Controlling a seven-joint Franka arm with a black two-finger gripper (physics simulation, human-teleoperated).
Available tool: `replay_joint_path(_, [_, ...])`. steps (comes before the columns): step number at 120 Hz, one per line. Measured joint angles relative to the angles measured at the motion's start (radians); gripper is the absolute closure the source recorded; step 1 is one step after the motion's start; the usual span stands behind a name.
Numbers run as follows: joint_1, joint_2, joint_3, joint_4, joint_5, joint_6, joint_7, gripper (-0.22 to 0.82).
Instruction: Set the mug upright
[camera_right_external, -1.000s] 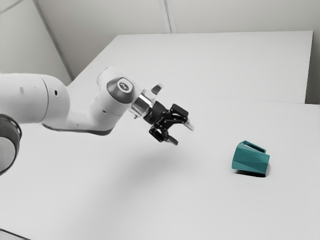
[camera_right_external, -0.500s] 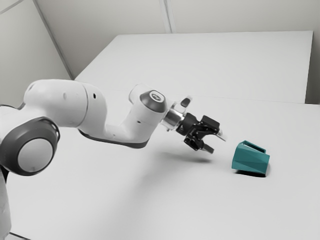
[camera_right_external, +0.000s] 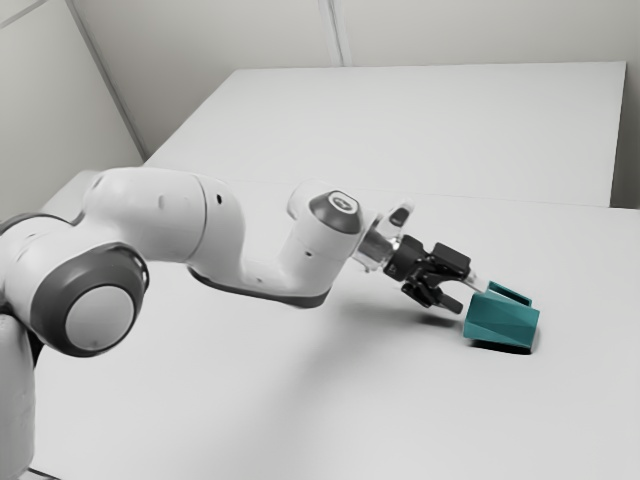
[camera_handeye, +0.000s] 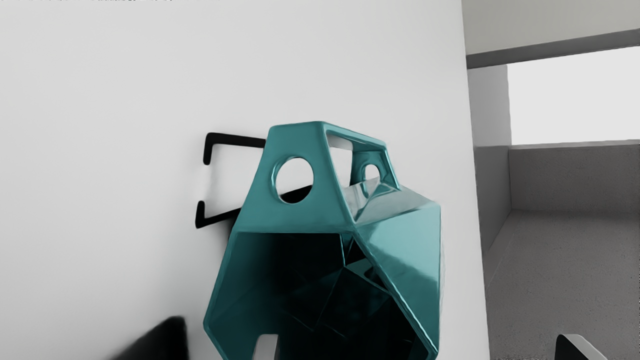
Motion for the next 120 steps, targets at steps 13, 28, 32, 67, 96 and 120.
replay_joint_path(13, [-0.012,0.026,-0.006,0.025,-0.013,0.006,0.018,0.0])
replay_joint_path(28, [-0.021,0.066,-0.008,0.06,-0.025,0.014,0.036,0.0])
replay_joint_path(32, [-0.023,0.073,-0.008,0.067,-0.028,0.015,0.04,0.0])
replay_joint_path(67, [-0.037,0.088,-0.008,0.08,-0.052,0.022,0.068,0.05])
replay_joint_path(96, [-0.041,0.088,-0.008,0.08,-0.072,0.023,0.083,0.25])
replay_joint_path(120, [-0.042,0.088,-0.008,0.075,-0.09,0.022,0.091,0.41])
